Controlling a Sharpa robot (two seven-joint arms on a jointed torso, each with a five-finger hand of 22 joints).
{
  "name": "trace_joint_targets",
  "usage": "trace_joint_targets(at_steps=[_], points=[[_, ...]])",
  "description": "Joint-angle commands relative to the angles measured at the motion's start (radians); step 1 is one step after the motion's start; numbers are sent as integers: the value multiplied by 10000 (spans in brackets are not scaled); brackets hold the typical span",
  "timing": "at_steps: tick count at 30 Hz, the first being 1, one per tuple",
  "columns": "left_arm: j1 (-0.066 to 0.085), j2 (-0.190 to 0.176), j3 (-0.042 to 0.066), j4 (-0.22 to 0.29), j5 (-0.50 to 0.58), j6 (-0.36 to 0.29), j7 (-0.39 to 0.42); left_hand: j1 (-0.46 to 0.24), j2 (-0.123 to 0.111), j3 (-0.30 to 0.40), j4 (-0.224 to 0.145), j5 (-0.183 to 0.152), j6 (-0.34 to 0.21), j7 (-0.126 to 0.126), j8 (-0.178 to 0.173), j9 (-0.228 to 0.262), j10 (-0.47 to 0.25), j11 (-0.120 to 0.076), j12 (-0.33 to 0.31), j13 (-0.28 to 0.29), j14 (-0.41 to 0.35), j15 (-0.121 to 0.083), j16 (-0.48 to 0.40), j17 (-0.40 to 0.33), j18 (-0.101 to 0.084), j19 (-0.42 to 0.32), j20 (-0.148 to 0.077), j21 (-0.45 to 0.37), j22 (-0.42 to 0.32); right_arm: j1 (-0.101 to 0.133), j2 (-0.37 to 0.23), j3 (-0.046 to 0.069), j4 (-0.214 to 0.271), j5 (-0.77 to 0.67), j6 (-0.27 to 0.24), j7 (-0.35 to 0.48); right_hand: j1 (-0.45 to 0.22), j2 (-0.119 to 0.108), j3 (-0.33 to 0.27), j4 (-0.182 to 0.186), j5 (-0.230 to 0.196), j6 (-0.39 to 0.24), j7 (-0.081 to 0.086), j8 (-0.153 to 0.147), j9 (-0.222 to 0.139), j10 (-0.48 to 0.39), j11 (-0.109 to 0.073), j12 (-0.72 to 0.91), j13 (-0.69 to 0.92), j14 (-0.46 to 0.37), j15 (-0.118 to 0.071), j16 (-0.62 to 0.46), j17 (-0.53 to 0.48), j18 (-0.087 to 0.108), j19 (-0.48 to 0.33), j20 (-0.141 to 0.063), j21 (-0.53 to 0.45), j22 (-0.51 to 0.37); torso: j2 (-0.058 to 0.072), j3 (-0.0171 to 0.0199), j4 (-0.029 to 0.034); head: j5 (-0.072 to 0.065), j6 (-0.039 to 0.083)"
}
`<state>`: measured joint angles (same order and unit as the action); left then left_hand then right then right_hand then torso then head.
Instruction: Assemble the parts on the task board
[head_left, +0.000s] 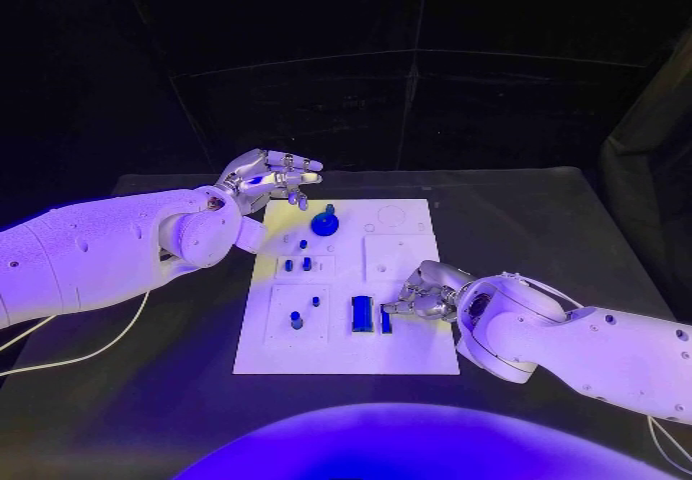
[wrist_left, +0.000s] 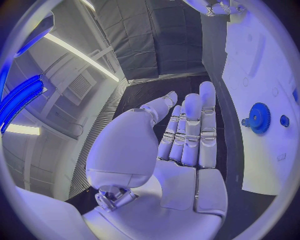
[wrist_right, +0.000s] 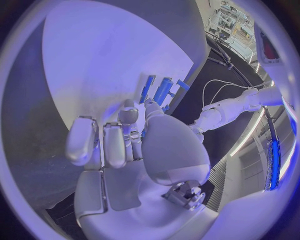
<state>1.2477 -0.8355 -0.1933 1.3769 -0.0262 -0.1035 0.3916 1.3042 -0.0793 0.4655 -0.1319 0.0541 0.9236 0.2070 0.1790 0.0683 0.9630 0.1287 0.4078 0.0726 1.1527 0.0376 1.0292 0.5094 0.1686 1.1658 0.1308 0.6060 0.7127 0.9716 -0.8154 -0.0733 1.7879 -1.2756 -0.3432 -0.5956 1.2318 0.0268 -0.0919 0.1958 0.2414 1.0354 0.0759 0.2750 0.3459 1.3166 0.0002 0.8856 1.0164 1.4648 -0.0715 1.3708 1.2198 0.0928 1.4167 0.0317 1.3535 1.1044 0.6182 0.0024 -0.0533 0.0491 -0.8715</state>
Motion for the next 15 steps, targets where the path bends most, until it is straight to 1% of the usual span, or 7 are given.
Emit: trace_joint_targets(at_steps=[1, 4, 7, 9, 12, 15], points=[[16, 16, 8, 6, 38, 131, 5, -21, 95, -50, -1, -23, -75, 20, 58, -12, -67, 23, 51, -10, -74, 8, -45, -11, 137, -72, 22, -69, -16, 11, 139, 3, -142, -202, -44, 138, 80, 29, 9, -69, -57, -16, 15, -21, 12, -38, -24, 26, 9, 454, -15, -36, 11, -83, 14, 14, -4, 14, 14, 3, 18, -8, -11], [16, 18, 8, 5, 38, 133, -2, -21, 95, -50, -1, -23, -75, 20, 58, -12, -67, 23, 51, -10, -74, 8, -45, -11, 137, -72, 22, -69, -16, 10, 257, 2, -262, -213, 58, 97, 88, 57, 12, -75, -70, -1, 12, -14, 16, -31, -25, 35, 16, 455, -17, -36, 12, -83, 13, 14, -6, 10, 17, 5, 9, 1, -12], [16, 21, 8, 6, 38, 134, -9, -21, 95, -50, -1, -23, -75, 20, 58, -12, -67, 23, 51, -10, -74, 8, -45, -11, 137, -72, 22, -69, -16, 10, 379, 2, -389, -282, 170, 34, 173, 92, 27, -142, -85, 24, -4, -3, 28, -24, -40, 26, 8, 453, -26, -48, -6, -83, 16, 9, -3, 18, 16, -4, 5, -5, -12], [16, 23, 8, 6, 38, 137, -13, -21, 95, -50, -1, -23, -75, 20, 58, -12, -67, 23, 51, -10, -74, 8, -45, -11, 137, -72, 22, -69, -16, 10, 445, 1, -446, -337, 225, -13, 220, 98, 33, -184, -92, 40, -12, 4, 34, -25, -47, 14, -2, 452, -31, -51, -10, -82, 16, 5, -3, 18, 11, -3, 3, 5, -12], [16, 27, 8, 3, 38, 140, -18, -21, 95, -50, -1, -23, -75, 20, 58, -12, -67, 23, 51, -10, -74, 8, -45, -11, 137, -72, 22, -69, -16, 10, 496, 1, -489, -419, 289, -62, 331, 111, 59, -277, -40, 73, -33, 18, 46, -23, -66, 7, -5, 453, -45, -51, -9, -83, 19, -4, -2, 24, 8, 2, 9, -5, -12], [16, 28, 8, -1, 38, 141, -24, -21, 95, -50, -1, -23, -75, 20, 58, -12, -67, 23, 51, -10, -74, 8, -45, -11, 137, -72, 22, -69, -16, 9, 501, 1, -510, -546, 332, -107, 533, 140, 144, -444, -150, 82, -51, 13, 54, -27, -86, -13, -14, 455, -65, -49, -2, -84, 24, -24, 3, 38, 2, -1, 18, -18, -12]])
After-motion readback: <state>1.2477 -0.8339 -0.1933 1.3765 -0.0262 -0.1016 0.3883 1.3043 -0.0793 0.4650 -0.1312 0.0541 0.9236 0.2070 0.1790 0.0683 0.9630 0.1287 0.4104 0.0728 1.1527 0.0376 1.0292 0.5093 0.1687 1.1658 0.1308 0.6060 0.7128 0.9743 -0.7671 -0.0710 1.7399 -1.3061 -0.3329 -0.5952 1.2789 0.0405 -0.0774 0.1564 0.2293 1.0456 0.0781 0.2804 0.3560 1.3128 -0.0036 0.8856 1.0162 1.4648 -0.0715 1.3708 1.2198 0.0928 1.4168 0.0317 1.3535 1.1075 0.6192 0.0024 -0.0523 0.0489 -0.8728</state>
